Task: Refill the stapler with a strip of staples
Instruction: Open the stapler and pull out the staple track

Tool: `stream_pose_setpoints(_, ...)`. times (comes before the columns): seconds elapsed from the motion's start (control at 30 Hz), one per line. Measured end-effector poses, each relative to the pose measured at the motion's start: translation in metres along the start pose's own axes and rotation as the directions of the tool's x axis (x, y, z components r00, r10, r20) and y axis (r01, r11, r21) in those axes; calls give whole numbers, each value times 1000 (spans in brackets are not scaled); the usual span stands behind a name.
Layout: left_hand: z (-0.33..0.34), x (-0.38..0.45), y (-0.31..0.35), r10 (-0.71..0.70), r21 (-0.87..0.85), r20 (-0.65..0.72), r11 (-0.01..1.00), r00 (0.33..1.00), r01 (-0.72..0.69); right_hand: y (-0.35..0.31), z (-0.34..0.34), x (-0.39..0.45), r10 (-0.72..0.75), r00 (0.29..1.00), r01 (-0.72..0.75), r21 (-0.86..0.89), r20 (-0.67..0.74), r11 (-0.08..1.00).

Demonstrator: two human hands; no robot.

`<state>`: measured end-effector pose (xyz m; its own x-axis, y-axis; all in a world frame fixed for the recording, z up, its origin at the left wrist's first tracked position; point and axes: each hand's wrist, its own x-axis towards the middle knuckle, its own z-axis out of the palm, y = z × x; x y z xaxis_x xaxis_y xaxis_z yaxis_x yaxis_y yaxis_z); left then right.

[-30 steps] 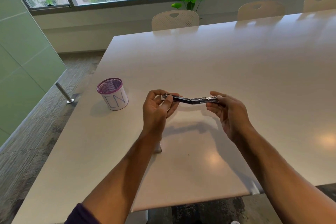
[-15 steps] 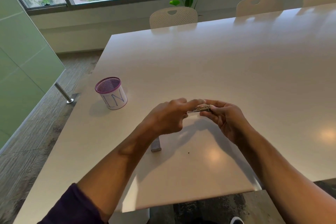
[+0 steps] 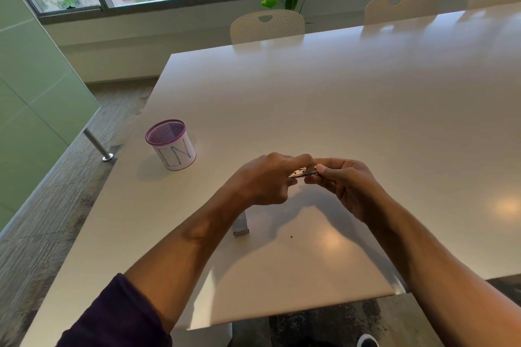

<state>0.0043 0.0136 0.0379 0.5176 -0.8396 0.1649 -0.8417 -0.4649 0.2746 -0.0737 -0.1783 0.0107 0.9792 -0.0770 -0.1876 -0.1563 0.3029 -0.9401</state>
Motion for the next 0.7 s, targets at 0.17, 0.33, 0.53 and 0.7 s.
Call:
stream_pose_setpoints(0.17, 7, -7, -4, 29, -8, -161, 999, 987, -31, -4, 3, 1, -32, 999, 31, -93, -6, 995)
stream_pose_setpoints(0.33, 22, -16, 0, -79, -126, -344, 991, 936, 37, -8, 9, 4, -71, 997, 62, -209, -36, 976)
stream_pose_setpoints(0.53, 26, -33, -8, -390, -657, -160, 728, 907, 197, -29, 10, 3, -205, 972, 126, -485, -114, 865)
stream_pose_setpoints(0.7, 24, -36, -15, -387, -828, 77, 488, 919, 275, -51, 30, -8, -334, 942, 233, -784, 35, 575)
